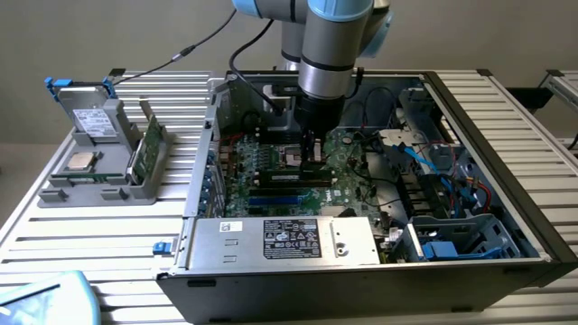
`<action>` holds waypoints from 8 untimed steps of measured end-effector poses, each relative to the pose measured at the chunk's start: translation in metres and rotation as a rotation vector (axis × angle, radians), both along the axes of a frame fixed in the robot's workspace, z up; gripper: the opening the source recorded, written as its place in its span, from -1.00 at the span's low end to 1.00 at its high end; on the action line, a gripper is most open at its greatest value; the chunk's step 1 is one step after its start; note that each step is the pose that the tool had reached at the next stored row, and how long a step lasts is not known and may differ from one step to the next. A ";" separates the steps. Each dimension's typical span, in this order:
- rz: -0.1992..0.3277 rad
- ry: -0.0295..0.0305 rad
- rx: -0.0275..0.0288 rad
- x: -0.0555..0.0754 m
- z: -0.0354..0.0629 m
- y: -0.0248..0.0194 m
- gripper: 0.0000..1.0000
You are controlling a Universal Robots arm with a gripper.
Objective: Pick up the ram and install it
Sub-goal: 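Insert the ram into the slot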
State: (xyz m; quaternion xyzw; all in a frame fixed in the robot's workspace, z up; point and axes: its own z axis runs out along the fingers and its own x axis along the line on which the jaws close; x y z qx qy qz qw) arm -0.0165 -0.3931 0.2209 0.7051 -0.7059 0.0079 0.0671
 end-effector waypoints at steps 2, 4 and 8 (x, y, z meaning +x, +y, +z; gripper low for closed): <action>0.000 0.0000 0.0001 0.000 0.0000 0.0004 -0.73; 0.000 0.0000 0.0000 -0.001 0.0000 0.0004 -0.73; 0.001 0.0001 -0.0001 -0.001 0.0000 0.0004 -0.73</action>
